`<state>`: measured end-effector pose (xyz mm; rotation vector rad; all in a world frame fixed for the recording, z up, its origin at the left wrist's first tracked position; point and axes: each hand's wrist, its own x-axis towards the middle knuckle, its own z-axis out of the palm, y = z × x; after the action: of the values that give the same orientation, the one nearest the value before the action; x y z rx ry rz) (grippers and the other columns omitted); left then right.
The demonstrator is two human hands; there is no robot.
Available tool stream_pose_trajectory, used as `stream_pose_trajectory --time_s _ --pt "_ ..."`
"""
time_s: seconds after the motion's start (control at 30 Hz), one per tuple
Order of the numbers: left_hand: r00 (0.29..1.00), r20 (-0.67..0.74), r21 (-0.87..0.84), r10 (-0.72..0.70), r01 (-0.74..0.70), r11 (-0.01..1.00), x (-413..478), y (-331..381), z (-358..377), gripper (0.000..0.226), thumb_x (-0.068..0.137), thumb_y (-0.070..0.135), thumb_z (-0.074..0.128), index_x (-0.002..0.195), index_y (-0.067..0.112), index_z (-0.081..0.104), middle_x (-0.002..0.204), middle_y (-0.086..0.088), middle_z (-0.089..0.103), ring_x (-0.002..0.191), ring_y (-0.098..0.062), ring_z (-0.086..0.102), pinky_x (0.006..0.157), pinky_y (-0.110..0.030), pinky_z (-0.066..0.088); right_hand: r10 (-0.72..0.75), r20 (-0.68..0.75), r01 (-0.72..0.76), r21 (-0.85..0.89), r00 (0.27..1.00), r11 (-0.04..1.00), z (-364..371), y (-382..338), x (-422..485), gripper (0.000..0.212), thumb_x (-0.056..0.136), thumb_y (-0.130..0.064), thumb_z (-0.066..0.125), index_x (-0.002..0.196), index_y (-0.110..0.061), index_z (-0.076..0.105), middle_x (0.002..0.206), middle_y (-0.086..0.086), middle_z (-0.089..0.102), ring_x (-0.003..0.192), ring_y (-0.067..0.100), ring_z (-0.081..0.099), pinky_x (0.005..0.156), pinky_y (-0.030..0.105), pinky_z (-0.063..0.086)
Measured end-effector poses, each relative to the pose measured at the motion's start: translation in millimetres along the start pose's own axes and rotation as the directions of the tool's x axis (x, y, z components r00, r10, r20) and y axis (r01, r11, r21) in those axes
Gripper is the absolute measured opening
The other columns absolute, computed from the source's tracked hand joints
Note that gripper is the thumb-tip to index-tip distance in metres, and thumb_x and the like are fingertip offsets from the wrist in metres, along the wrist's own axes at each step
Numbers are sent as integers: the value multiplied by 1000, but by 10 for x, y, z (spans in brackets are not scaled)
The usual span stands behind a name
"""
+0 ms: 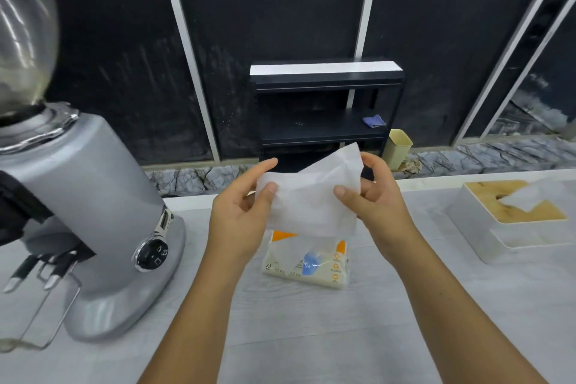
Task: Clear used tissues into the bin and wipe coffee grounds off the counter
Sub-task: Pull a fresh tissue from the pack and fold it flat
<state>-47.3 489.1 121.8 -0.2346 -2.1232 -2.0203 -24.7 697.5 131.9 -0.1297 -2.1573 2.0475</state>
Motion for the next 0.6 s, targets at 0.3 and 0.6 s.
stream_pose_trajectory --time_s 0.3,0.6 --pt "982 105 46 -155 151 987 -836 -70 -267 38 86 2 73 93 39 76 87 16 75 79 -11 67 74 -22 55 121 39 -118 -87 992 989 -1 101 -901 72 87 -10 72 137 -51 40 112 -3 74 98 17 72 83 42 61" --pt "930 132 282 -343 297 912 -1880 -262 -516 27 84 14 76 96 38 73 101 12 75 89 -2 71 77 -16 55 256 65 -231 -263 964 937 10 587 -1745 40 75 -2 78 98 -35 74 94 2 78 87 23 74 88 50 58"
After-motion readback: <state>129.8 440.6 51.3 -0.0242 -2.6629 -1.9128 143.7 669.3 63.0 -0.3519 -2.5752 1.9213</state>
